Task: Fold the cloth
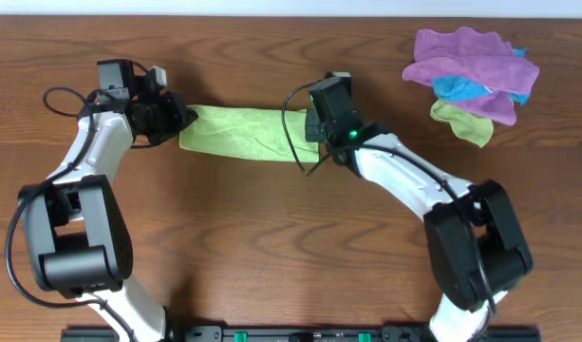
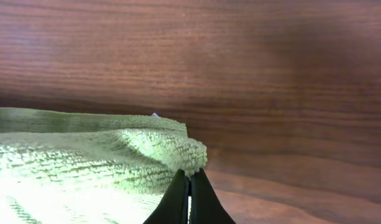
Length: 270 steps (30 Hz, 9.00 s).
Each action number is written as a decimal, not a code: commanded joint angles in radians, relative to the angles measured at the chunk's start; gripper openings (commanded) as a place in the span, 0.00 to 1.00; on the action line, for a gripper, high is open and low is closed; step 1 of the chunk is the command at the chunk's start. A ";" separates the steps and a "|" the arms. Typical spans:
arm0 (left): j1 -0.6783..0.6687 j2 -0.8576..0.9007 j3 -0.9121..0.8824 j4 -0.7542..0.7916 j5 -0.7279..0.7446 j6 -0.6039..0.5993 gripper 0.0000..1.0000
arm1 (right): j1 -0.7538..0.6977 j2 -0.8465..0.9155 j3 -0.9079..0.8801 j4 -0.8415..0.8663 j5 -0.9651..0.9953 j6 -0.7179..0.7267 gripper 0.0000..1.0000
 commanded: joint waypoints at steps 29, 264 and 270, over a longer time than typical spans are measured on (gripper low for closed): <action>-0.003 0.192 0.016 0.200 -0.071 -0.064 0.06 | -0.009 0.141 0.024 0.111 0.021 -0.059 0.02; -0.163 0.056 -0.047 0.059 -0.145 -0.319 0.68 | -0.005 -0.090 0.026 -0.402 -0.156 0.125 0.54; -0.163 0.070 -0.055 0.084 -0.140 -0.355 0.68 | -0.005 -0.090 0.026 -0.402 -0.163 0.125 0.53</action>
